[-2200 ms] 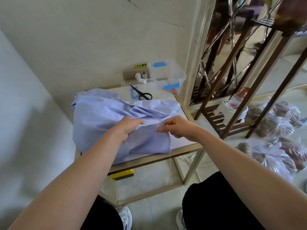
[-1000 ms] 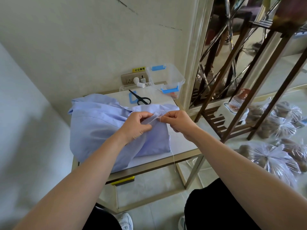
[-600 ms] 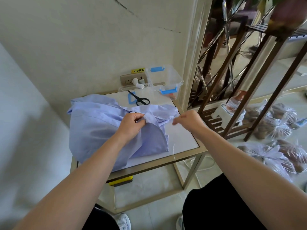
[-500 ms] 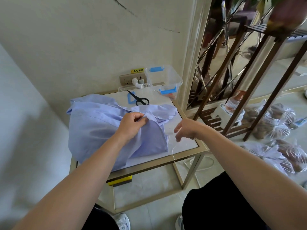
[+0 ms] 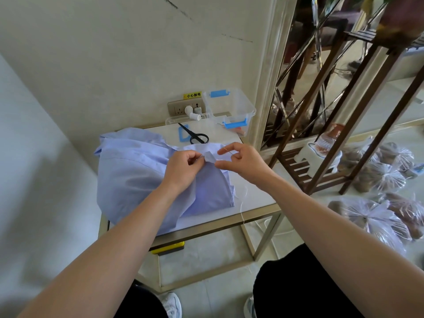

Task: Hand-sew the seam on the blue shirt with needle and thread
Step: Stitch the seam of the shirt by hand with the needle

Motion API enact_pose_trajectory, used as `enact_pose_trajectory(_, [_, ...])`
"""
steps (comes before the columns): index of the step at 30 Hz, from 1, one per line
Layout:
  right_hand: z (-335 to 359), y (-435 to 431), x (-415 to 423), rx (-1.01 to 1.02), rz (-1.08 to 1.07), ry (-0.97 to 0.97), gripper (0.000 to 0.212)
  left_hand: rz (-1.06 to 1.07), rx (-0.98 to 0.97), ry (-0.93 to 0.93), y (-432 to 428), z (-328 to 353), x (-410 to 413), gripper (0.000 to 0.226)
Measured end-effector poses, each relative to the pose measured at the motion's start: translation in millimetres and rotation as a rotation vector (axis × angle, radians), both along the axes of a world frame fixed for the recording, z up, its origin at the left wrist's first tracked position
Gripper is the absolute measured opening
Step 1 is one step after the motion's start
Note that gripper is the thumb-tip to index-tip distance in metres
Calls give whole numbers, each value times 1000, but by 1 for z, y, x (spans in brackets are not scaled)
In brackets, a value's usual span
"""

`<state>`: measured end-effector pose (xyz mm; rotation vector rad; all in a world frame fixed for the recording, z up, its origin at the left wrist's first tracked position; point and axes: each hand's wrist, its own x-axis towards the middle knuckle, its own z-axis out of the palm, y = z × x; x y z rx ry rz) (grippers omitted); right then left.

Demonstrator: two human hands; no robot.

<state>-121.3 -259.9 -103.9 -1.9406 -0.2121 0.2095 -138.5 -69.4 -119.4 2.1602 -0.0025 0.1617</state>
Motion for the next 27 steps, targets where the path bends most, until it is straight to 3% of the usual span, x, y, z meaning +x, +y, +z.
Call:
enact_pose_trajectory(6, [-9,14,4,-5,18,-24,11,-51,-19,-47,3,-4,1,21])
enact_pose_trajectory(16, [-26,30,21,123,-31,42,11,-26,-103,-62,6,-15,9,23])
enact_pose_trajectory(27, [-42,33,26,164,-42,58,11,-19,5,-110,5,-36,15,30])
